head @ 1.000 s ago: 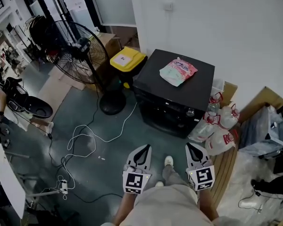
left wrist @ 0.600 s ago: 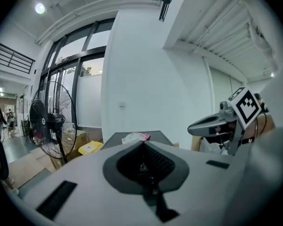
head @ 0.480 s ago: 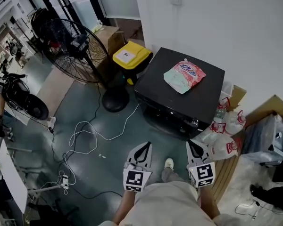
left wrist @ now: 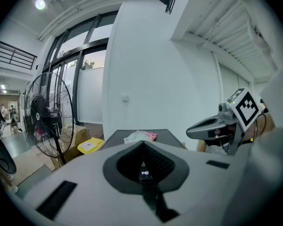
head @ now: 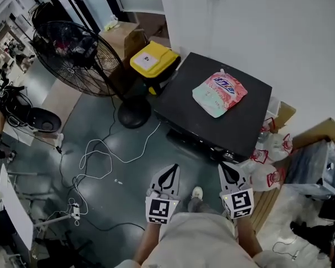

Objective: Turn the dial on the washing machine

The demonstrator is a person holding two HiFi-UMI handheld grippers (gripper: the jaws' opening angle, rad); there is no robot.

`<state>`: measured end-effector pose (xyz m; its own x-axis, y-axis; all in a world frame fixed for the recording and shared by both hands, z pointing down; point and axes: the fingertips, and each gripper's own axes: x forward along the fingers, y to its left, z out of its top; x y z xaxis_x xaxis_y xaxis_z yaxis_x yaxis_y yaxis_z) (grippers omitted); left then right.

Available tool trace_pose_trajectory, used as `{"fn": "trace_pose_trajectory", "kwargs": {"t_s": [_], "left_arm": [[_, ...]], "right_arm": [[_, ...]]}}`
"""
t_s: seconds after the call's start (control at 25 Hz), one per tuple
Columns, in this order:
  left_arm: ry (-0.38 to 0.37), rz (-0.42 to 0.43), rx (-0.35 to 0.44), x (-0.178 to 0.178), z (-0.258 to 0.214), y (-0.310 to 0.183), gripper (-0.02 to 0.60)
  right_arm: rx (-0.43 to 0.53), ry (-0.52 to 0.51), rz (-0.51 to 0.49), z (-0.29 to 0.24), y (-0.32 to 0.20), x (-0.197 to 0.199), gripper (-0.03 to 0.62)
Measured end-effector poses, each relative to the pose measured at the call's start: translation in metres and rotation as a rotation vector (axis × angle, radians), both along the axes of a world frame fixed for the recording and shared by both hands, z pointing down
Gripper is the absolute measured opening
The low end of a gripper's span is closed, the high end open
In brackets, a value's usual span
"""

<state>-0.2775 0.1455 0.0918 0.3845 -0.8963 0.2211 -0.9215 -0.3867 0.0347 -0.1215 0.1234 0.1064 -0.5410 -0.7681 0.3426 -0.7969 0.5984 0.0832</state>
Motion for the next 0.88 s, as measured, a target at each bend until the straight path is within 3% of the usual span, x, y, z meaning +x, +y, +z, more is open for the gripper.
{"fn": "trace_pose_trajectory", "kwargs": {"t_s": [0.24,0.44,0.64,0.88], "left_arm": [[-0.008,0.018,-0.017,0.0,0.008,-0.022,0.012],[0.0,0.085,-0.034,-0.002,0.021,-0.038,0.012],[0.027,0.218,-0.037,-0.008,0.031,-0.058,0.012],[0.003,0.412,-0.05,-0.027,0.05,-0.087,0.012]], "right_arm": [[-0.032,-0.001,0.022,0.011,-0.017,0.002,0.008],[-0.032,-0.007,0.088,0.017,-0.024,-0.001,0.008],[0.004,-0.016,0.18,0.02,-0.026,-0.009,0.009],[0.001,0.03,0.376,0.039,-0.026,-0.02,0.009]]}}
